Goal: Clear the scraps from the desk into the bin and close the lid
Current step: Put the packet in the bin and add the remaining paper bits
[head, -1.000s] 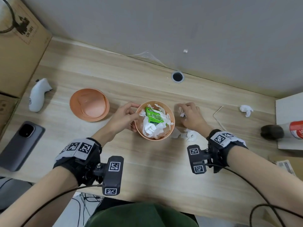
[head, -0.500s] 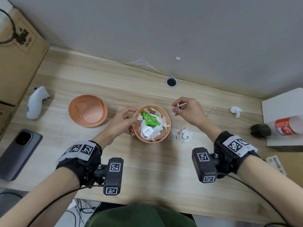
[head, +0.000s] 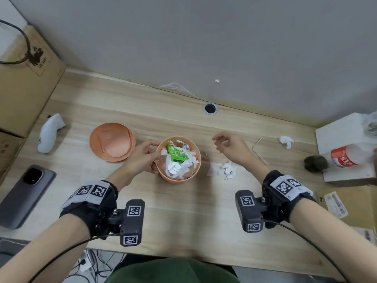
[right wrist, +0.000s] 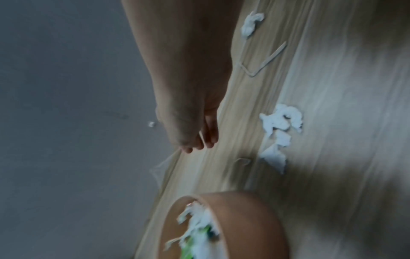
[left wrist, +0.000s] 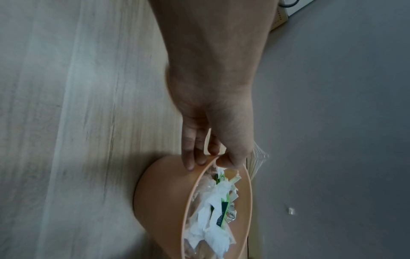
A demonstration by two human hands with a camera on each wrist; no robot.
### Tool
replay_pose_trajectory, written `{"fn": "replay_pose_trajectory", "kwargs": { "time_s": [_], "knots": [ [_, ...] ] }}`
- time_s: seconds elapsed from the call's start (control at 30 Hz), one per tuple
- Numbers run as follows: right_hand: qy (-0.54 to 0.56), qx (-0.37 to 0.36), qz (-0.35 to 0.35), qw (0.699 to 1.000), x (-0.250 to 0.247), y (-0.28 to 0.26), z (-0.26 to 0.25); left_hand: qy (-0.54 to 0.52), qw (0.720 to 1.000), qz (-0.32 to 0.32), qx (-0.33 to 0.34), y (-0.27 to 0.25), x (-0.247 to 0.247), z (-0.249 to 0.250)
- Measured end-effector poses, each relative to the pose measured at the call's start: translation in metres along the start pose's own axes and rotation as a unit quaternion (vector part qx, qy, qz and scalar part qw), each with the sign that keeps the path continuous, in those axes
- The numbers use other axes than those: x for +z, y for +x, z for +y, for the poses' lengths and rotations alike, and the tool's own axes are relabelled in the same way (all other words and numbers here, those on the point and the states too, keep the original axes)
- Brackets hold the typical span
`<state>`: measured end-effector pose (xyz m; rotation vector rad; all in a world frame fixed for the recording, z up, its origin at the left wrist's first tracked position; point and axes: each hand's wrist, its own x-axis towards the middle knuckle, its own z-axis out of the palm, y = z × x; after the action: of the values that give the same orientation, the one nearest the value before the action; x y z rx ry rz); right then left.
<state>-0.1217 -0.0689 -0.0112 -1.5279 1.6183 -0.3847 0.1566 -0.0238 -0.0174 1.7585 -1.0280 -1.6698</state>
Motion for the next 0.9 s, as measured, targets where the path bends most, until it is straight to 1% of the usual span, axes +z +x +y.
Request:
{"fn": "replay_pose_trajectory", "kwargs": {
  "time_s": [0.07, 0.1, 0.17, 0.33, 0.43, 0.5, 0.6, 0.67, 0.73, 0.8, 0.83, 0.87, 0.9],
  "knots": [
    [-0.076, 0.041, -0.021, 0.996, 0.010, 0.002, 0.020, -0.003, 1.000, 0.007, 0.000, -0.004, -0.005, -0.003],
    [-0.094, 0.050, -0.038, 0.994, 0.018, 0.003, 0.027, -0.002, 1.000, 0.010, 0.001, -0.007, -0.008, -0.005],
    [-0.120, 0.047, -0.050, 0.990, 0.036, 0.006, 0.033, -0.001, 1.000, 0.016, 0.000, -0.011, -0.013, -0.008],
    [-0.184, 0.010, -0.046, 0.982, 0.068, 0.021, 0.032, -0.008, 1.000, 0.024, -0.004, -0.020, -0.023, -0.016],
    [-0.224, 0.012, -0.046, 0.974, 0.079, 0.026, 0.039, -0.021, 0.999, 0.030, -0.009, -0.023, -0.026, -0.020],
    [-0.230, 0.021, -0.043, 0.972, 0.081, 0.023, 0.044, -0.026, 0.999, 0.033, -0.012, -0.023, -0.026, -0.020],
    [-0.205, 0.028, -0.032, 0.978, 0.078, 0.015, 0.045, -0.027, 0.999, 0.029, -0.011, -0.022, -0.024, -0.019],
    [-0.156, 0.018, -0.015, 0.987, 0.071, 0.013, 0.035, -0.023, 0.999, 0.026, -0.011, -0.019, -0.023, -0.018],
    [-0.068, -0.012, 0.003, 0.998, 0.061, 0.012, 0.012, -0.021, 0.999, 0.026, -0.009, -0.016, -0.020, -0.016],
    [0.014, -0.067, 0.010, 0.998, 0.049, 0.009, -0.018, -0.017, 0.999, 0.026, -0.006, -0.013, -0.017, -0.014],
    [0.029, -0.100, -0.003, 0.995, 0.044, 0.007, -0.032, -0.016, 1.000, 0.026, -0.005, -0.012, -0.015, -0.012],
    [0.022, -0.129, -0.035, 0.991, 0.040, 0.005, -0.043, -0.016, 1.000, 0.025, -0.004, -0.010, -0.013, -0.011],
    [-0.009, -0.151, -0.076, 0.986, 0.037, 0.003, -0.051, -0.017, 1.000, 0.023, -0.003, -0.009, -0.011, -0.010]
  ]
}}
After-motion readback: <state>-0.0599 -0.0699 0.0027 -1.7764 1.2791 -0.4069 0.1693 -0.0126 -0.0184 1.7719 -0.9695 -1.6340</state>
